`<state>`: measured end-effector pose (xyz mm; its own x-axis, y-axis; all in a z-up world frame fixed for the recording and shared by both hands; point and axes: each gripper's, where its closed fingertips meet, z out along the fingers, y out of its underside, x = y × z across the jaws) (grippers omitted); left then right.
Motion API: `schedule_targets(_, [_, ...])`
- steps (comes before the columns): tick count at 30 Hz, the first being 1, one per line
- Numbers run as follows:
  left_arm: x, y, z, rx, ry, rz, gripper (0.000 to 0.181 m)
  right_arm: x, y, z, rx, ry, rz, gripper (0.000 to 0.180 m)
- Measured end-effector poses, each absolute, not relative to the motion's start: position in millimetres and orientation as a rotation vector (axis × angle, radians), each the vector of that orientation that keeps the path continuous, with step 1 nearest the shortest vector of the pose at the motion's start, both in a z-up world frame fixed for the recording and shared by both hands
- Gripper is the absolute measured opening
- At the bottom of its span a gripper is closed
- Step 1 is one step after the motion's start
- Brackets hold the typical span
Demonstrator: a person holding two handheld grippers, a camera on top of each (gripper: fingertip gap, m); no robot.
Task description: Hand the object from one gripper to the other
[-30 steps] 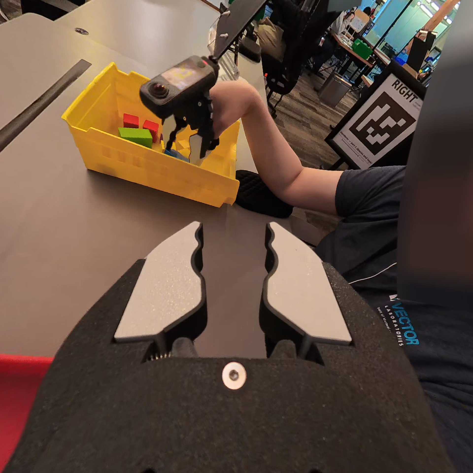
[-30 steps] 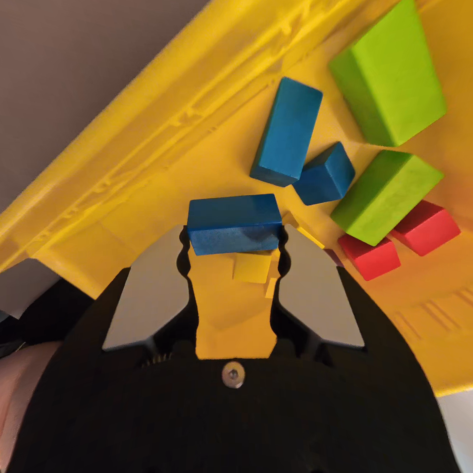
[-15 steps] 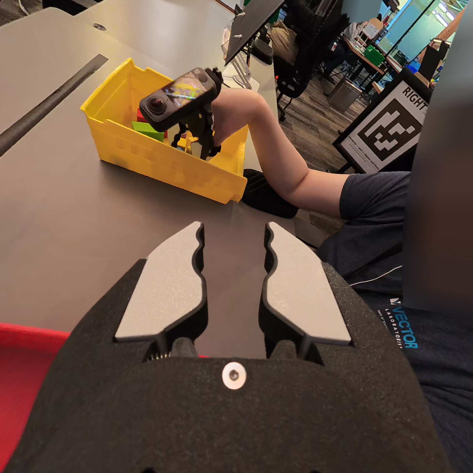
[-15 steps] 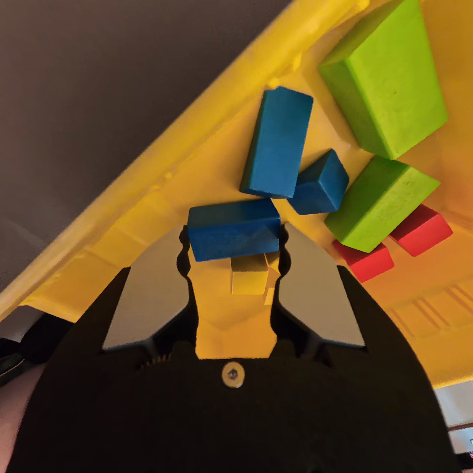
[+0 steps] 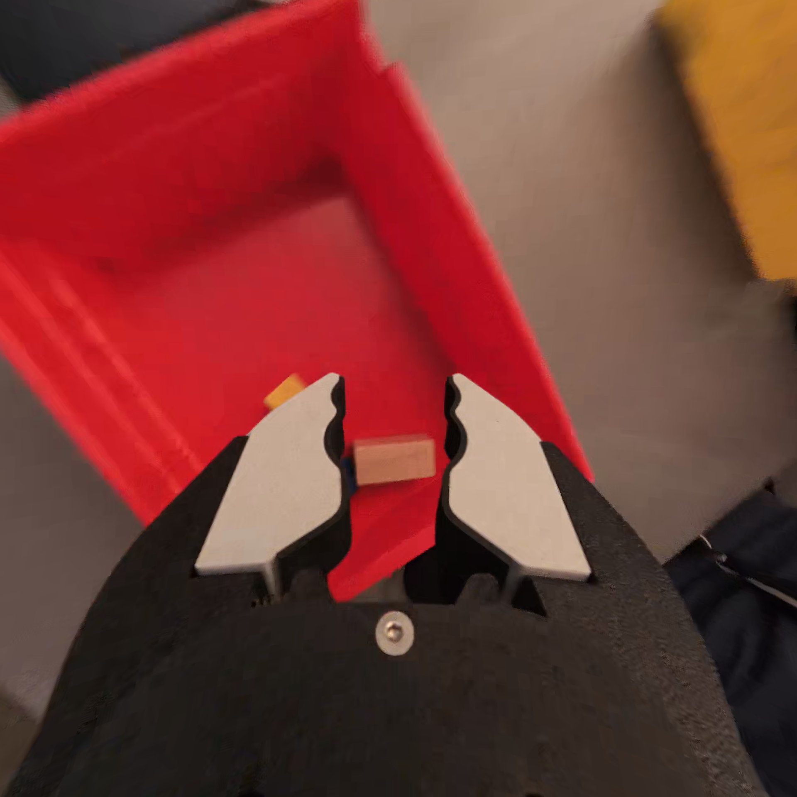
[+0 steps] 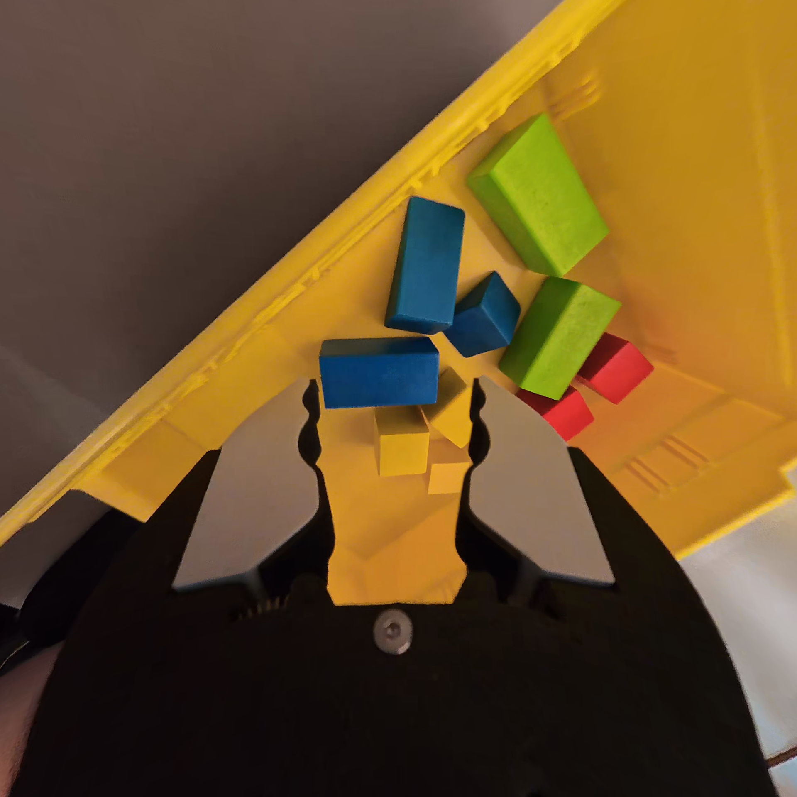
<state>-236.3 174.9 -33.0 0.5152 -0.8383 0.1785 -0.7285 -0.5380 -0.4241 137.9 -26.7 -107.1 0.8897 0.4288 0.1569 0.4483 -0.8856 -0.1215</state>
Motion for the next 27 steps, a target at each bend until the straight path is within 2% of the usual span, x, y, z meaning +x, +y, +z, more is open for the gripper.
schedule_targets(4, [-265.7, 199.7, -79.0, -2.731, 1.154, -0.219, 0.043, 141.1, -31.5, -89.4, -2.858, -0.65, -0.235, 0.068])
schedule_targets(15, [-284.9, 219.0, -133.8, -2.967, 0.986, -0.021, 0.041, 149.8, -42.8, -14.5, -2.61, -0.506, -0.42, 0.068])
schedule_targets(20, [-282.4, 215.3, -146.4, -3.028, 0.995, -0.065, 0.03, 141.8, -28.9, 32.5, -2.38, -0.453, -0.554, 0.065])
schedule_targets(27, [-282.6, 215.9, -140.2, -2.985, 1.051, -0.023, 0.03, 116.1, -5.7, 64.6, -2.164, -0.476, -0.649, 0.06])
